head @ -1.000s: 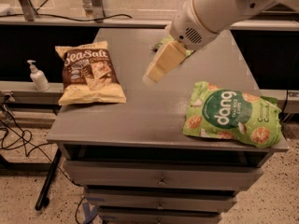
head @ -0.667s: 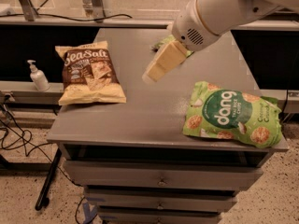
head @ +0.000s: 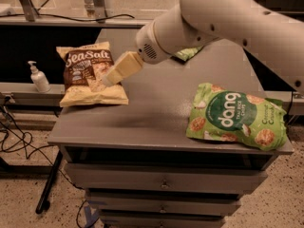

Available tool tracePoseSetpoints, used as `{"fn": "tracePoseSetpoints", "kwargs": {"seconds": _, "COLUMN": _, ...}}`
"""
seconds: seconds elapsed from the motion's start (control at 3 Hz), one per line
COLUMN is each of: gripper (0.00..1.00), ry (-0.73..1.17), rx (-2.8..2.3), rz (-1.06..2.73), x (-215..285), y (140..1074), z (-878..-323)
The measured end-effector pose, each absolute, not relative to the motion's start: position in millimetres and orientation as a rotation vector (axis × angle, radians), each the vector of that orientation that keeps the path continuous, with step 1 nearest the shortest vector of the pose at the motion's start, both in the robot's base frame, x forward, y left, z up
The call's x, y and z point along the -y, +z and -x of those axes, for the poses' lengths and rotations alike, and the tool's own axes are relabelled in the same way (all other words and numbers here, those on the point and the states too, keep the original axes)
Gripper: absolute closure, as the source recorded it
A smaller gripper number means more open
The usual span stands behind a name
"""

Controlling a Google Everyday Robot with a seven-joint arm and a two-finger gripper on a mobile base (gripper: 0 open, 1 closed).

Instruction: Move brown chip bag near green rice chip bag

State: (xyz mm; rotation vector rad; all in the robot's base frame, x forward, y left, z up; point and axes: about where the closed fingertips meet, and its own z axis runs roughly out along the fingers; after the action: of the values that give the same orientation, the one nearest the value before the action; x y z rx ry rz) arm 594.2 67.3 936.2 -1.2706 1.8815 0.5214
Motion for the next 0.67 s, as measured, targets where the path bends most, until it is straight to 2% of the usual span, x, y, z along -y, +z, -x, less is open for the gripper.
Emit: {"fn": "tracePoseSetpoints", "kwargs": {"seconds": 0.67, "gripper": 0.0, "ry": 0.598, "rx": -1.914, "rz": 1.207, "x": -138, "y": 894, "z": -635}}
